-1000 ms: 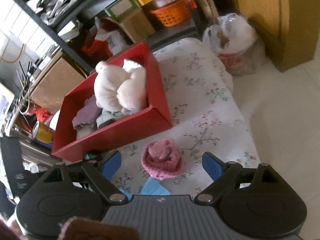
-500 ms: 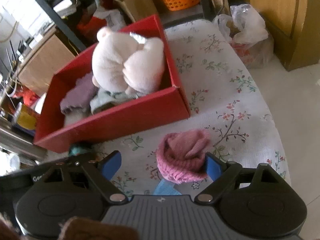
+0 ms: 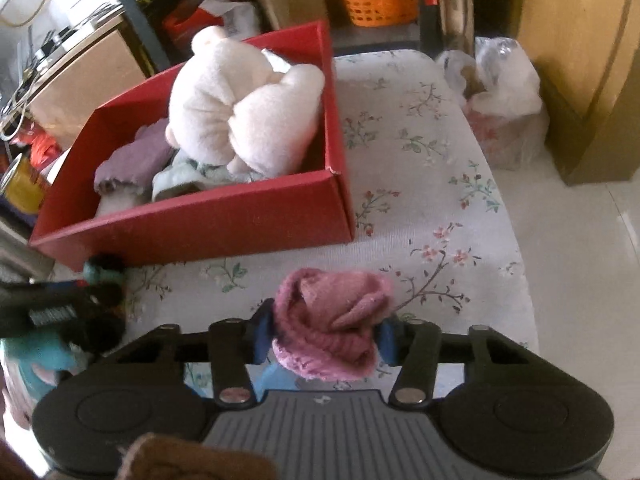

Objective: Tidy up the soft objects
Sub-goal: 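Close right tool on the pink knit hat while left tool closes on the striped sock, then lift and carry the hat with right tool while left tool carries the sock to the box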

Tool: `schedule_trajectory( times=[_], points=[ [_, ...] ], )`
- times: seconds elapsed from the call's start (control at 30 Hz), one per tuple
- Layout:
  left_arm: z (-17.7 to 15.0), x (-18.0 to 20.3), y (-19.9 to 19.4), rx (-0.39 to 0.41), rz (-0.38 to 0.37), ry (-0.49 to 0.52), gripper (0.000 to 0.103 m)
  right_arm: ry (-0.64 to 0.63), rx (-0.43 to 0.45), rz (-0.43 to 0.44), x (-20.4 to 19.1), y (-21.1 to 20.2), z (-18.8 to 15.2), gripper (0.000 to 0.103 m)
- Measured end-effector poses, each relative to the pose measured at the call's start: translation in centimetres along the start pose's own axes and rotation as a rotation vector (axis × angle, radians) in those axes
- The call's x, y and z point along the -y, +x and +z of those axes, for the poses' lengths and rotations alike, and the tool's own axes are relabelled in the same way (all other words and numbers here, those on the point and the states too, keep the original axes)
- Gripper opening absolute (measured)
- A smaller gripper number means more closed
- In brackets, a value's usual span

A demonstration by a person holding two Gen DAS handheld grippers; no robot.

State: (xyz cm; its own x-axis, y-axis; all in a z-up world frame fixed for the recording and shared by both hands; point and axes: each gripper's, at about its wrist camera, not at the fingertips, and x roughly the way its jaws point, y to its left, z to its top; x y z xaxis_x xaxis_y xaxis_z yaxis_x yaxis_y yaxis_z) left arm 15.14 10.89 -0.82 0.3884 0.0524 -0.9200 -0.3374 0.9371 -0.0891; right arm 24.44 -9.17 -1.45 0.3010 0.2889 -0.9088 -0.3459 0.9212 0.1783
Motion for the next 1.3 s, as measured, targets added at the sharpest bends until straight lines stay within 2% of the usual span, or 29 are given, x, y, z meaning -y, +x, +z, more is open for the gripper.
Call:
schedule_trajectory(
  times=[0.13, 0.37, 0.6, 0.87, 1.3],
  points=[
    [-0.2, -0.6, -1.6, 0.014, -0.139, -0.09, 0.014, 0.032, 0.016, 0.058, 0.4, -1.1, -0.3, 0.014],
    [-0.8, 0.4, -4.4, 0.057, -0.241, -0.122, 0.014, 0.06, 0.064, 0.132, 0.5, -3.6, -0.3, 0.013],
    [-1.7, 0.9, -6.0, 0.071, -0.282, -0.122, 0.014, 0.098, 0.111, 0.185, 1.1, -6.2, -0.7, 0.013],
    [-1.8, 1.2, -8.6, 0.138, -0.353, -0.12, 0.015, 0.135, 0.173, 0.281, 1.2, -9.3, -0.3, 0.013],
    [0.3, 1.7, -11.5, 0.266, -0.336, -0.104, 0.017, 0.093, 0.287, 0.355, -1.6, -12.4, 1.5, 0.013]
  ],
)
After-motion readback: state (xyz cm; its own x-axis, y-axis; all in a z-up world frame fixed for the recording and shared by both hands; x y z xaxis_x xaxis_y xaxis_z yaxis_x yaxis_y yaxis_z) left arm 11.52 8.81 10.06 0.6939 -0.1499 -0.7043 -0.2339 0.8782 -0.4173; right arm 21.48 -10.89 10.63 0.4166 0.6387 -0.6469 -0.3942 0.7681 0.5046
